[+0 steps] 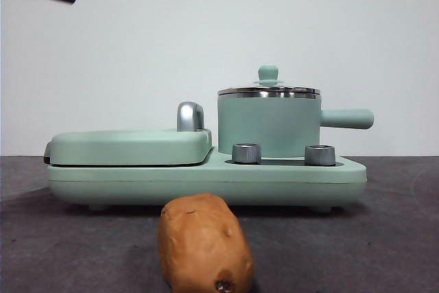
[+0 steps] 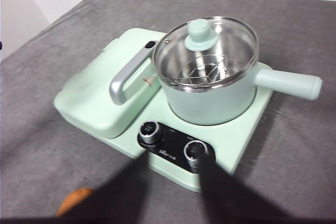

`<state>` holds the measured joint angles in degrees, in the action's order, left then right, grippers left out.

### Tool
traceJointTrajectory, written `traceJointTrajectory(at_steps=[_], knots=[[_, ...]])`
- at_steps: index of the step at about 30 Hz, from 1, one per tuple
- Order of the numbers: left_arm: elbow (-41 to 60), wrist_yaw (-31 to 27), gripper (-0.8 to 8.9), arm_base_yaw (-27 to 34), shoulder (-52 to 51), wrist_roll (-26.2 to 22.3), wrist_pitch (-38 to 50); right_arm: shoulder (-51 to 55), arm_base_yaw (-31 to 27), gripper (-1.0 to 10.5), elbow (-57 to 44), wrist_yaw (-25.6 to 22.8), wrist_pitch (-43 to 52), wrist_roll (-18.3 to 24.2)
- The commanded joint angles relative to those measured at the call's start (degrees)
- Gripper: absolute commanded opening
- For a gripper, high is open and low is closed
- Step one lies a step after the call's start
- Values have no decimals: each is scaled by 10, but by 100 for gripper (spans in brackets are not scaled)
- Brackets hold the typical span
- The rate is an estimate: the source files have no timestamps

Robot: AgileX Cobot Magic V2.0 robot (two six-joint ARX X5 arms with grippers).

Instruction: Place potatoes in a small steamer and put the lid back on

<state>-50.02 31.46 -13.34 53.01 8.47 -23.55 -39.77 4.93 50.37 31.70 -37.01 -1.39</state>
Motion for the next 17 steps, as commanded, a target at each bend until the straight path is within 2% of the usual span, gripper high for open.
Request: traceJointTrajectory(at_steps=[1,3,5,9,17], knots=[[-9,2,459,-4,5,-9,9,-2,2,410,8,-3,9,3],[-9,2,480,-6,5,-9,10,-2,2,467,8,-3,9,1],[-9,2,480,-7,5,-9,13,-2,2,468,8,-2,9,-3],[-9,3,476,-14,5,-4,15,-2,2,468,8,0,10,-38],[-9,14,476,-21,-2,1,-18,-42,26,468,23,10,7,-68]])
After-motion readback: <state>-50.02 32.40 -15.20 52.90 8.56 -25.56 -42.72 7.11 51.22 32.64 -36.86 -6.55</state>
